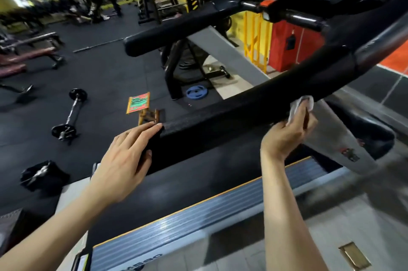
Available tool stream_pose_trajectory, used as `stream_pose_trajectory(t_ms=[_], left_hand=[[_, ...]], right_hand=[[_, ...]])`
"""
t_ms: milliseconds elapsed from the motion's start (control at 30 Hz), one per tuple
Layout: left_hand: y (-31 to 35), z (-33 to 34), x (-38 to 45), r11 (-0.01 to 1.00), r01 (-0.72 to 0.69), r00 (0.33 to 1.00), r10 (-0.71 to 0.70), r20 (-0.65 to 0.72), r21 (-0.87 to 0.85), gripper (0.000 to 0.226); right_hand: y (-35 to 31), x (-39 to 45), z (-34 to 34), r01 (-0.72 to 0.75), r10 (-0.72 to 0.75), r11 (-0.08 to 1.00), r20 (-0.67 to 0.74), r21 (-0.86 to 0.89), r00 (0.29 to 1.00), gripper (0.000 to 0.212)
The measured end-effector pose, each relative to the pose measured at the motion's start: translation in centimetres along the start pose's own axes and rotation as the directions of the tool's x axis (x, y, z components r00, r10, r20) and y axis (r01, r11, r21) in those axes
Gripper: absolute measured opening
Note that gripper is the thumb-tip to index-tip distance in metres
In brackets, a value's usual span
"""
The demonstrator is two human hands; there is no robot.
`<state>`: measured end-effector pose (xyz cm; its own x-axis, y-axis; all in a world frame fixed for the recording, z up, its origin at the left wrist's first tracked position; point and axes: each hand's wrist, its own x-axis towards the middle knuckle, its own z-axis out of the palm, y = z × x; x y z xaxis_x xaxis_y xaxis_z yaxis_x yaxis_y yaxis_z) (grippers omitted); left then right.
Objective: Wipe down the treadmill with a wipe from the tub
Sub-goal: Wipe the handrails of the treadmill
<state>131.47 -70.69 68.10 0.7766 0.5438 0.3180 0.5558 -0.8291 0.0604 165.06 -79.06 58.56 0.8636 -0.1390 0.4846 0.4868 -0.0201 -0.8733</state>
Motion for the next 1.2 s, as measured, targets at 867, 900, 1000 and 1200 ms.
stream_pose_trajectory(t_ms=[867,900,1000,1200], left_hand=[[-12.7,0.9,-11.3,0.832,0.143,0.989,-0.14,0.045,-0.536,0.063],[-12.9,1.2,-11.7,0.814,0.151,0.986,-0.161,0.032,-0.561,0.061],[-12.9,2.1,-12.6,0.782,0.166,0.981,-0.191,0.023,-0.601,0.057],[-12.1,2.5,-12.9,0.703,0.212,0.964,-0.263,0.03,-0.679,0.054]], right_hand=[[-16.8,-20.9,0.4,0.721,-0.623,0.693,0.499,-0.004,0.602,0.036],[-17.6,-20.5,1.2,0.73,-0.61,0.684,0.564,0.018,0.557,0.035],[-18.2,-21.6,2.2,0.768,-0.614,0.628,0.686,0.125,0.39,0.037],[-17.9,-23.4,2.4,0.905,-0.725,0.143,0.665,0.4,-0.18,0.028]])
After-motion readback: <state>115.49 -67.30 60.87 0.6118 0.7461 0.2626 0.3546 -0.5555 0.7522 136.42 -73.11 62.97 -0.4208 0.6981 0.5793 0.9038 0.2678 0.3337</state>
